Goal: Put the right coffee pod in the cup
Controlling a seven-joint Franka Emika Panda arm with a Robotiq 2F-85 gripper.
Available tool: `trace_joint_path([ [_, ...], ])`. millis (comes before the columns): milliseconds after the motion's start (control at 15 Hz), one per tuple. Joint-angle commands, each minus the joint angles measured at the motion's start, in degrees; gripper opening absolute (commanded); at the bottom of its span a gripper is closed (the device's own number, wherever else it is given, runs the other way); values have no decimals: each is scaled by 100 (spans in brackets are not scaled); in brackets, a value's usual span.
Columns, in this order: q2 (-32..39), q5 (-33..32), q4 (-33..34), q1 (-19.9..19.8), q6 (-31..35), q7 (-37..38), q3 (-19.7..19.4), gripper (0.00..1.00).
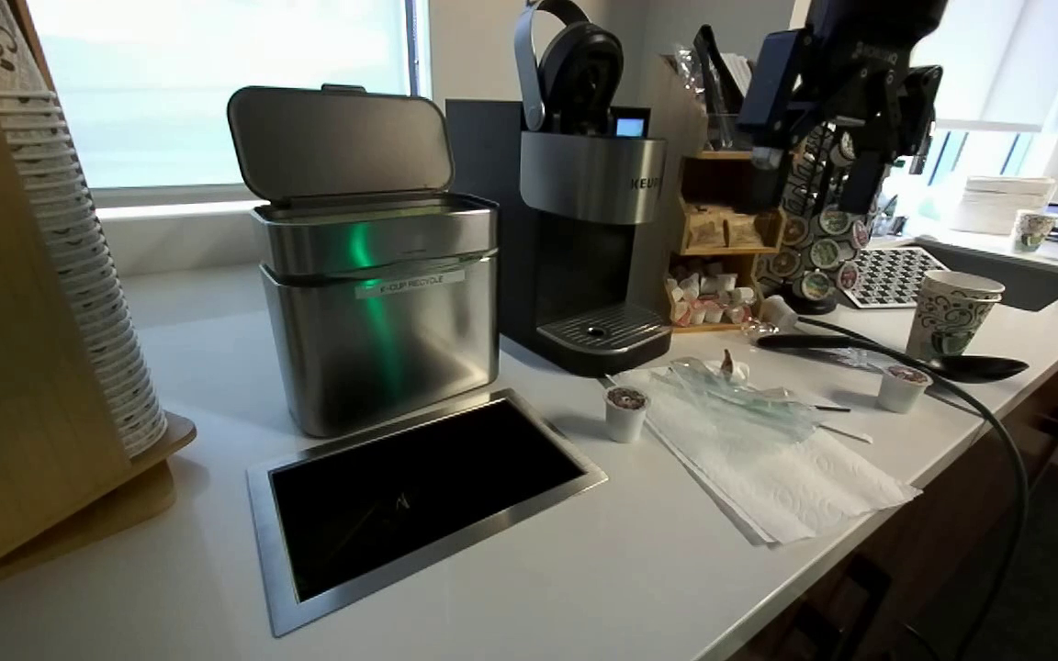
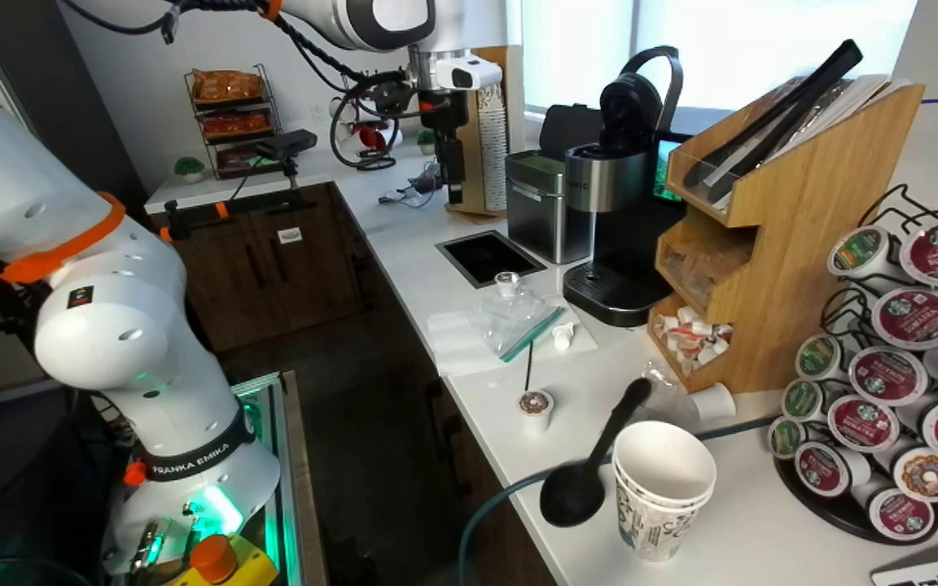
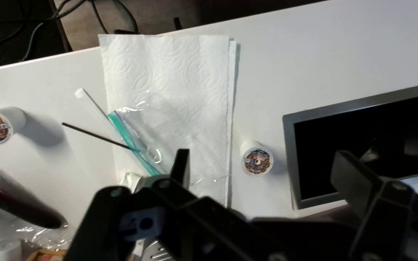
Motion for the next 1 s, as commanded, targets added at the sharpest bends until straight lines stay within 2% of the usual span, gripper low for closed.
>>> trace_joint_path([
  [0,-516,-217,-464,-270,-44,-408,-393,100],
  [267,-428,-626,-622,-847,166,466,-532,100],
  [467,-421,-995,-733,-1180,107,1215,-455,100],
  [533,-352,-784,-563,-1026,16,690,-581,100],
  [933,-150,-849,-525,-1186,18,1279,-555,100],
])
